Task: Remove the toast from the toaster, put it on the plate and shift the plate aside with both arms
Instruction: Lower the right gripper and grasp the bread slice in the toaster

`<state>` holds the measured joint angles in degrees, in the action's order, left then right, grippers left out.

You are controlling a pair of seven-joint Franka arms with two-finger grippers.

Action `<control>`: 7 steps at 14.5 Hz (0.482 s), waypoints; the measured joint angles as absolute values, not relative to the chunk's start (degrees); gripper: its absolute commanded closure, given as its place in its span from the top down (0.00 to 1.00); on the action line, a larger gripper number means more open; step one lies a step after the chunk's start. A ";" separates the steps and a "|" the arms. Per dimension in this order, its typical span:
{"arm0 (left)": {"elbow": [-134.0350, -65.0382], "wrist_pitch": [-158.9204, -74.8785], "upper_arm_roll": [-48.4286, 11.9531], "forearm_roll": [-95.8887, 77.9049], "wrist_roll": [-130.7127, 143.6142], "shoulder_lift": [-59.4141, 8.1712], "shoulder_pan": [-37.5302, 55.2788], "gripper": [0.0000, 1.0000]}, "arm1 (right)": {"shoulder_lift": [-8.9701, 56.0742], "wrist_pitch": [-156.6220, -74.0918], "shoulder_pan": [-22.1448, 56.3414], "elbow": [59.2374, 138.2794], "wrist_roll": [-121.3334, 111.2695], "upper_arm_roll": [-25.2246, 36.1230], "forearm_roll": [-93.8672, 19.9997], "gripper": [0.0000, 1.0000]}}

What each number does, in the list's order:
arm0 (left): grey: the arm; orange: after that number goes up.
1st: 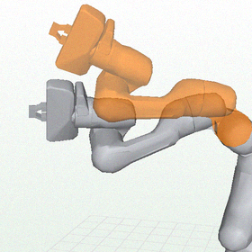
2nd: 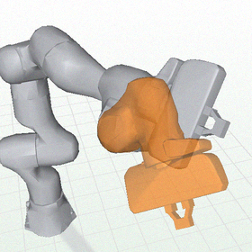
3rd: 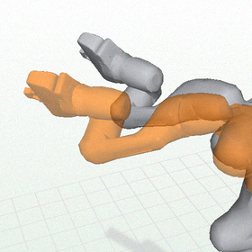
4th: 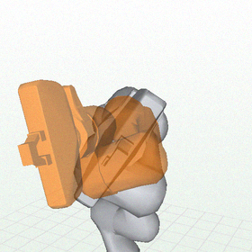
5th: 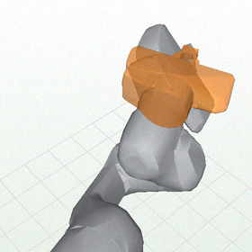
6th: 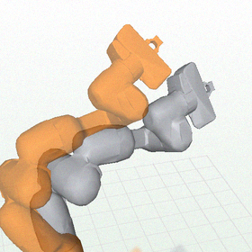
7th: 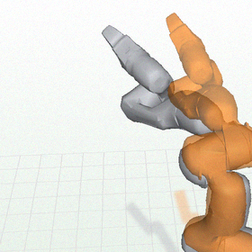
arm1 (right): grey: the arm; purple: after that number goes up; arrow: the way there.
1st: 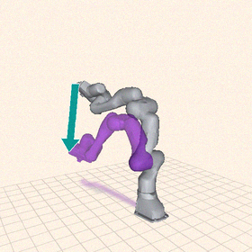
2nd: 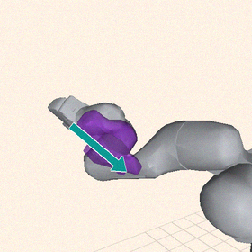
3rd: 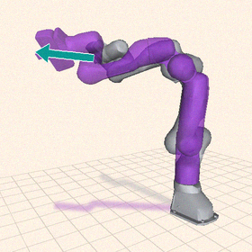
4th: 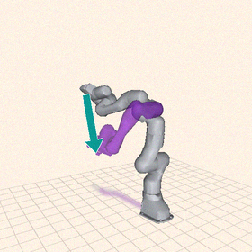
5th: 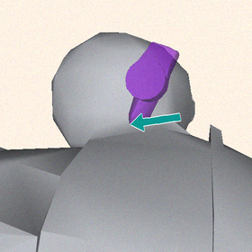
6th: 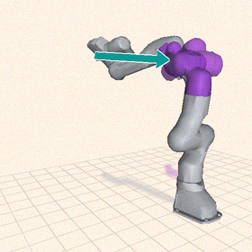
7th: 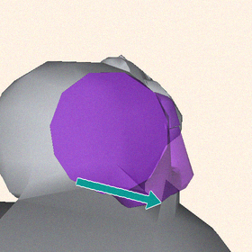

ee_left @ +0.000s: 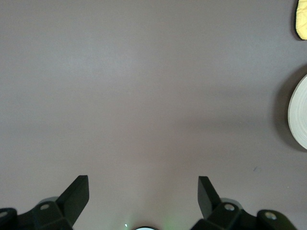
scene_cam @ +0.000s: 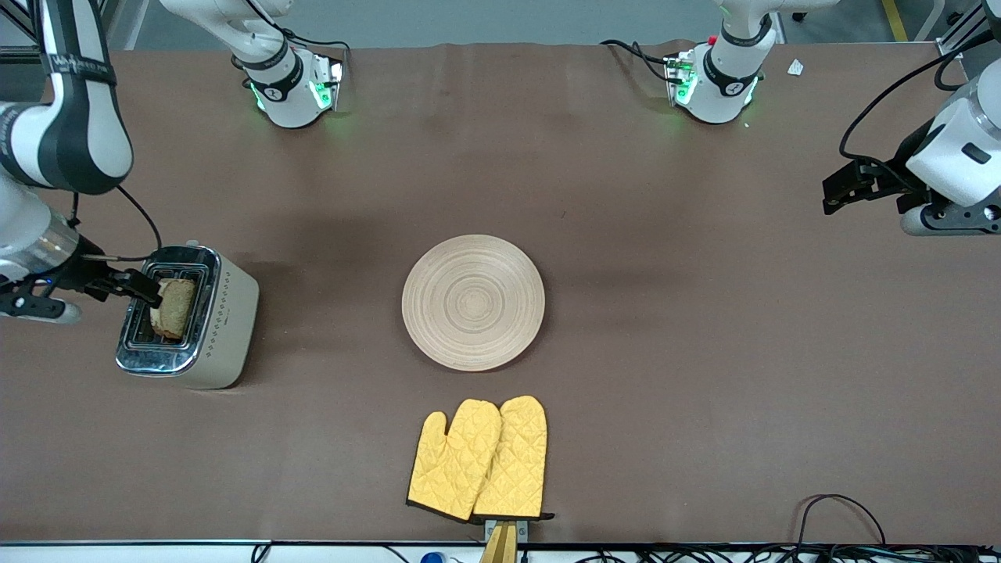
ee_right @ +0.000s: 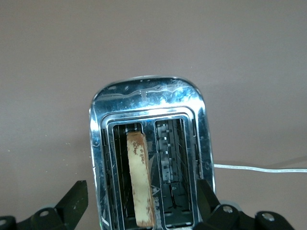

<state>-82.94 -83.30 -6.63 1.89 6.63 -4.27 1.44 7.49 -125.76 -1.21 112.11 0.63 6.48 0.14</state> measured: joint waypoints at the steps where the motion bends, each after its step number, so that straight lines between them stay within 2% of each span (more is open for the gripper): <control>1: -82.94 -83.20 -6.61 1.89 6.63 -4.27 1.34 1.00 | 8.08 -126.06 -1.20 112.11 0.63 6.44 0.14 1.00; 4: -82.93 -83.17 -6.48 1.89 6.64 -4.27 1.26 1.00 | 9.06 -126.06 -1.20 112.11 0.62 6.42 0.14 0.85; 7: -82.93 -83.17 -6.43 1.89 6.63 -4.27 1.18 1.00 | 9.58 -125.64 -1.20 112.32 0.61 6.38 0.14 0.81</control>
<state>-82.93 -83.17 -6.43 1.89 6.63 -4.27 1.18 9.58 -125.64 -1.20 112.32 0.61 6.38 0.14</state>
